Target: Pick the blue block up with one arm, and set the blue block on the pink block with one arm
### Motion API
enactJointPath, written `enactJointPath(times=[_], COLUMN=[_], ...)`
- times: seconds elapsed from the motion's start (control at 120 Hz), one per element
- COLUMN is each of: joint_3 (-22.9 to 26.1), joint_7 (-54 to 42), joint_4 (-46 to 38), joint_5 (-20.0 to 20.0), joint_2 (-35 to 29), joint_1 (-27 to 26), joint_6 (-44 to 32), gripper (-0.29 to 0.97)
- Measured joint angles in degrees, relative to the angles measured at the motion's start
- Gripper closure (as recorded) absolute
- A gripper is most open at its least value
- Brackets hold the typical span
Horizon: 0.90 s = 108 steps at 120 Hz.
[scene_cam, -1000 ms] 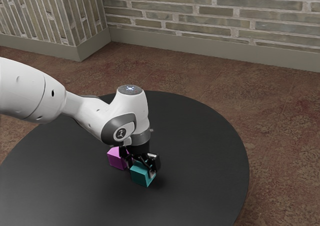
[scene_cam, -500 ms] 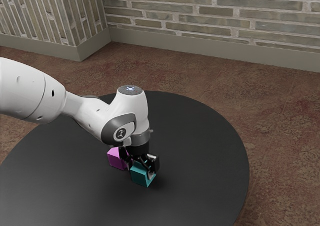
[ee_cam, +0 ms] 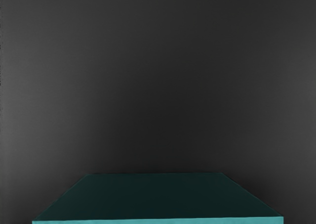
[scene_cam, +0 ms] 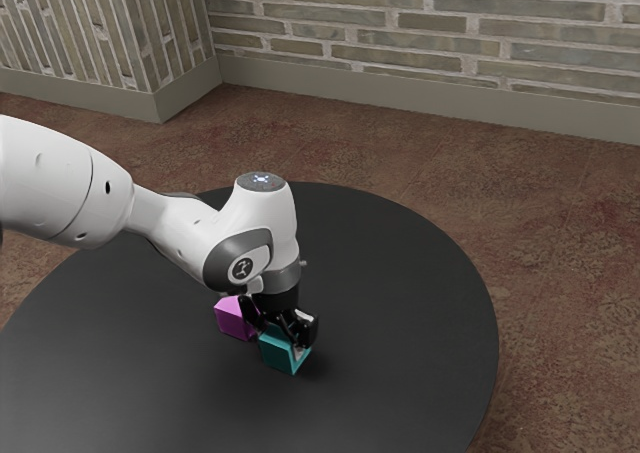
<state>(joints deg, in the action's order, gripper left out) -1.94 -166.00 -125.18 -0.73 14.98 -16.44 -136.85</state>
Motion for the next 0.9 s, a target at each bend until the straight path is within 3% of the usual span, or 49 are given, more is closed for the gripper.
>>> enactJointPath(times=[0.492, 0.9], joint_3=[0.0, -0.6], joint_7=[0.0, 0.0], joint_4=[0.2, -0.4], joint_5=[0.6, 1.4], joint_2=[-0.8, -9.5], joint_1=[0.0, -0.2], joint_6=[-0.2, 4.1], gripper=[0.31, 0.32])
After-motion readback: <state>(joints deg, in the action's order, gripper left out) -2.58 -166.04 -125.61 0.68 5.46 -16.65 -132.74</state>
